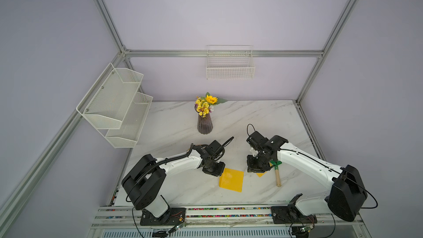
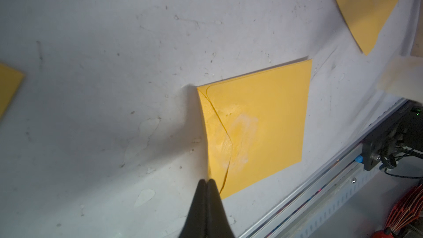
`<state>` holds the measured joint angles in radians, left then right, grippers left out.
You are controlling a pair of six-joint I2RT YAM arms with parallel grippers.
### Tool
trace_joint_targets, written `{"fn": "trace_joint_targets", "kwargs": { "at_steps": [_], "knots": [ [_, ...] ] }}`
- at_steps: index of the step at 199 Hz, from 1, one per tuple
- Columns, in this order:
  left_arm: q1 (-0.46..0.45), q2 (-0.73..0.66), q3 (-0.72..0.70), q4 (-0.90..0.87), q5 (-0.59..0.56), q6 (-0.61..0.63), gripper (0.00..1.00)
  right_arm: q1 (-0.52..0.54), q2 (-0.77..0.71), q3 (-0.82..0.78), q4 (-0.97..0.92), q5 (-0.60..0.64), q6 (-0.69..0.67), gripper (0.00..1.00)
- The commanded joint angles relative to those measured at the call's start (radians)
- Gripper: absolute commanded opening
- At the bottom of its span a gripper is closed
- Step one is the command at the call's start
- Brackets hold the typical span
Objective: Seal the envelope with a glue stick
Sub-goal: Seal the envelope at the center of the board.
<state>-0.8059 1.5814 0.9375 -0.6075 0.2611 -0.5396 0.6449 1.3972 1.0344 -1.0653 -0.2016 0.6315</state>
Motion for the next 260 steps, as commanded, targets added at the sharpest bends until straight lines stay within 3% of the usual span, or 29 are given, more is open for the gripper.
{"fn": "trace_joint_targets", "kwargs": {
  "at_steps": [1,71,101,143,183,260],
  "knots": [
    [-0.007,0.018,0.03,0.029,0.019,-0.018,0.05,-0.004,0.012,-0.021,0.021,-0.025,-0.012,0.0],
    [-0.032,0.061,0.066,0.035,0.023,-0.015,0.04,-0.004,0.028,-0.05,0.047,-0.053,-0.013,0.0],
    [-0.018,0.028,0.076,-0.094,-0.058,0.043,0.03,-0.005,0.028,-0.045,0.038,-0.048,-0.01,0.0],
    [0.005,0.028,0.159,-0.363,-0.277,0.123,0.04,-0.005,0.029,-0.036,0.027,-0.033,-0.012,0.0],
    [0.014,0.06,0.208,-0.45,-0.394,0.12,0.04,-0.005,0.028,-0.028,0.017,-0.02,-0.011,0.0],
    [-0.023,0.122,0.2,-0.348,-0.31,0.084,0.06,-0.005,0.027,-0.05,0.018,-0.019,-0.012,0.0]
  ]
}}
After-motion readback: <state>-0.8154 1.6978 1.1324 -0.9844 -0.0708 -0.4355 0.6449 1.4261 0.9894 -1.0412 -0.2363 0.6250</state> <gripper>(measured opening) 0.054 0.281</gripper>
